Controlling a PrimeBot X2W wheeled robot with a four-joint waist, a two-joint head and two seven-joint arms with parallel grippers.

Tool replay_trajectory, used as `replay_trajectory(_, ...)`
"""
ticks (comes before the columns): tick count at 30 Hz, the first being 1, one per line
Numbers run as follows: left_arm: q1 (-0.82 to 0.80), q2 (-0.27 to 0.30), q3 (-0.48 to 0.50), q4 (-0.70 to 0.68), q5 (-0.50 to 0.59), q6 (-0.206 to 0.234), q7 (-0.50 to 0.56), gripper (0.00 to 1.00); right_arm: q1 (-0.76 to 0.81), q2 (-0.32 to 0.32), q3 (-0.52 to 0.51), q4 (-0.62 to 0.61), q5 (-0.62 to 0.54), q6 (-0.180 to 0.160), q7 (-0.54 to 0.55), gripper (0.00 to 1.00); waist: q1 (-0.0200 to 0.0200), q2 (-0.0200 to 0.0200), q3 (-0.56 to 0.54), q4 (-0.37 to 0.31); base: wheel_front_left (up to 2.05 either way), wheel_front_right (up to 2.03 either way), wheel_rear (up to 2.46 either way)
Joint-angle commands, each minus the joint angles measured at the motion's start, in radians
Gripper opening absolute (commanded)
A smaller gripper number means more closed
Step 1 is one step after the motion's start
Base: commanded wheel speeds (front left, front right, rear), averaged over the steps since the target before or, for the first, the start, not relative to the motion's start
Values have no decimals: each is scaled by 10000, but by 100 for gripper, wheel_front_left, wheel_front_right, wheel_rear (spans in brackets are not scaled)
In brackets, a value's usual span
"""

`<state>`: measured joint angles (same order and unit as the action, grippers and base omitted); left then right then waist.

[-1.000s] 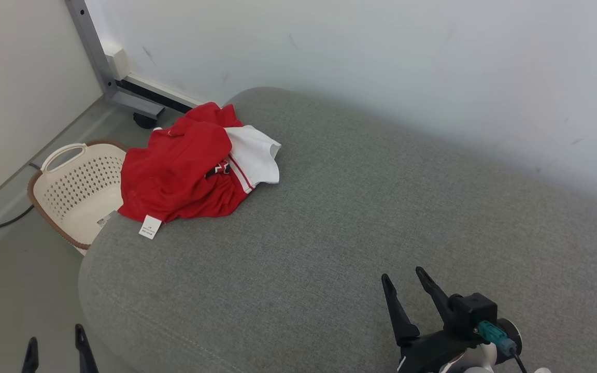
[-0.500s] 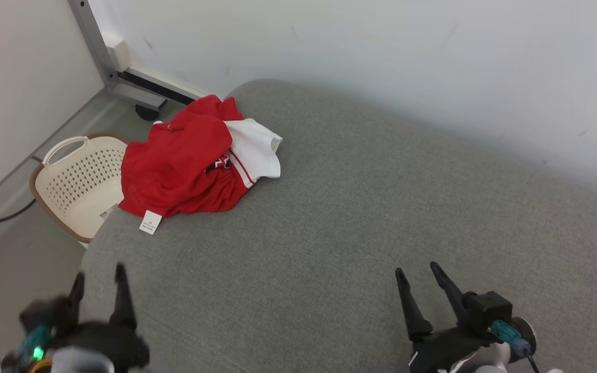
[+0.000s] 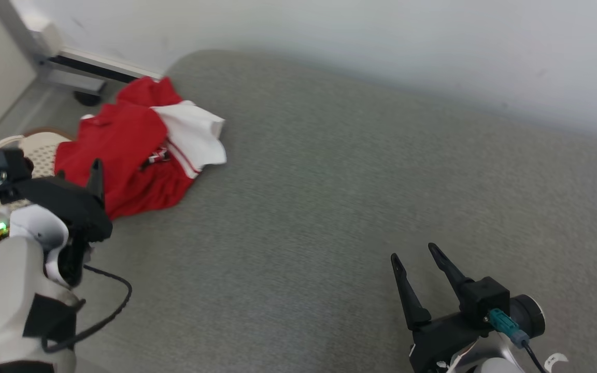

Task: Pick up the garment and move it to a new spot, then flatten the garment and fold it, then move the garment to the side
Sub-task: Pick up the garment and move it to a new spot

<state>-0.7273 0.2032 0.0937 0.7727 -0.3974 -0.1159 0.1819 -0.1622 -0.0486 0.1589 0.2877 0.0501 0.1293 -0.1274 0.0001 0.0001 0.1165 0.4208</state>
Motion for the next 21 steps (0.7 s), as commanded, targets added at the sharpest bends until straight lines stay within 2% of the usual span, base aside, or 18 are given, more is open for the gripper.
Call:
replay_trajectory(1,-576,125,-108,349,-156,-65,352,100,197,-29,-56,-416,-218,26,217,100,-1,-1,1422,-1623,0,0,0)
replay_trajectory(5,-1032,386,-234,756,-140,-89,710,100,173,-26,-82,-956,-381,26,453,100,-1,-1,1801,-2065,0,0,0)
replay_trajectory(9,-1352,744,-433,1229,177,210,995,100,311,-26,-149,-1502,-453,26,642,100,-1,-1,2175,-2489,0,0,0)
replay_trajectory(13,-1505,966,-428,1761,291,769,1320,100,441,-34,-178,-1944,-520,26,770,100,-1,-1,2492,-2733,0,0,0)
replay_trajectory(18,-1545,1287,-449,2139,660,1865,1117,100,558,-33,-228,-2193,-562,26,834,100,-1,-1,2693,-2800,0,0,0)
replay_trajectory(21,-1454,1319,-312,2327,544,2088,826,100,482,-32,-247,-2218,-528,26,889,100,-1,-1,2737,-2776,0,0,0)
